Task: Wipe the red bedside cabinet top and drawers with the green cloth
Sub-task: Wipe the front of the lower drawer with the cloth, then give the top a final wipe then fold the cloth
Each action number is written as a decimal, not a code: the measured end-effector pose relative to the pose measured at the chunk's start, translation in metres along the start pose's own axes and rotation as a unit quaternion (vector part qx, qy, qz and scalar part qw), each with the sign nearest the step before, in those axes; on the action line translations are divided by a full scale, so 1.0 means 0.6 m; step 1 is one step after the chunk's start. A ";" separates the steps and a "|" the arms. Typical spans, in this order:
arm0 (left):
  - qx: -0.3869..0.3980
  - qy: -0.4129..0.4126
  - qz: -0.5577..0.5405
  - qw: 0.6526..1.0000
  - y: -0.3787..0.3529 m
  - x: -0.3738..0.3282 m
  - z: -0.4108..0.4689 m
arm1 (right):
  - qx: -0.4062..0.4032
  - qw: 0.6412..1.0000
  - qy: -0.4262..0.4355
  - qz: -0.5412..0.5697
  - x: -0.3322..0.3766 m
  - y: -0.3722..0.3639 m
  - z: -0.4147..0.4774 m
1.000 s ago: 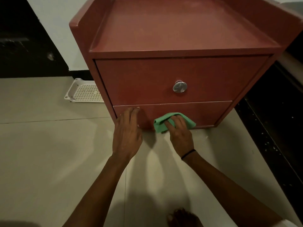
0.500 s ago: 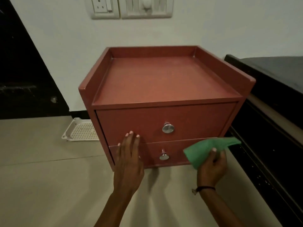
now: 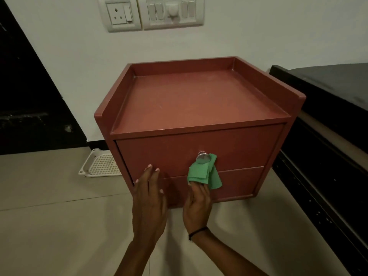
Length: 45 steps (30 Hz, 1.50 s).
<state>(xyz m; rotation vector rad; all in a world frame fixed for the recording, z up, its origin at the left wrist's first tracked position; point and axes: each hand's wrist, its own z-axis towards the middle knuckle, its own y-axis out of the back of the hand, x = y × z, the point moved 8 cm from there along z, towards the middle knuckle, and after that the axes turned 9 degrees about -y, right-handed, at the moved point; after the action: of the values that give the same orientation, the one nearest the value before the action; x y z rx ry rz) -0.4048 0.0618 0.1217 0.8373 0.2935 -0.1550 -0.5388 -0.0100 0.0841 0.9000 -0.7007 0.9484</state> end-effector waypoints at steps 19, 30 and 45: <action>-0.007 0.082 -0.102 0.991 0.028 0.003 0.007 | 0.073 0.990 -0.025 -0.120 -0.079 0.114 0.065; -0.059 0.060 -0.137 0.987 0.049 -0.033 0.050 | -0.235 0.972 0.000 0.004 0.073 0.355 0.240; -0.192 0.011 -0.096 0.977 0.072 -0.028 0.066 | 0.256 0.906 0.103 -0.322 0.315 -0.057 0.284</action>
<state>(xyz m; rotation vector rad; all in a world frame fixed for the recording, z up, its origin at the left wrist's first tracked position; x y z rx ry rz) -0.4026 0.0613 0.1825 0.4257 0.4100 -0.2595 -0.4480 -0.0989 0.3074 1.3585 0.0641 0.6097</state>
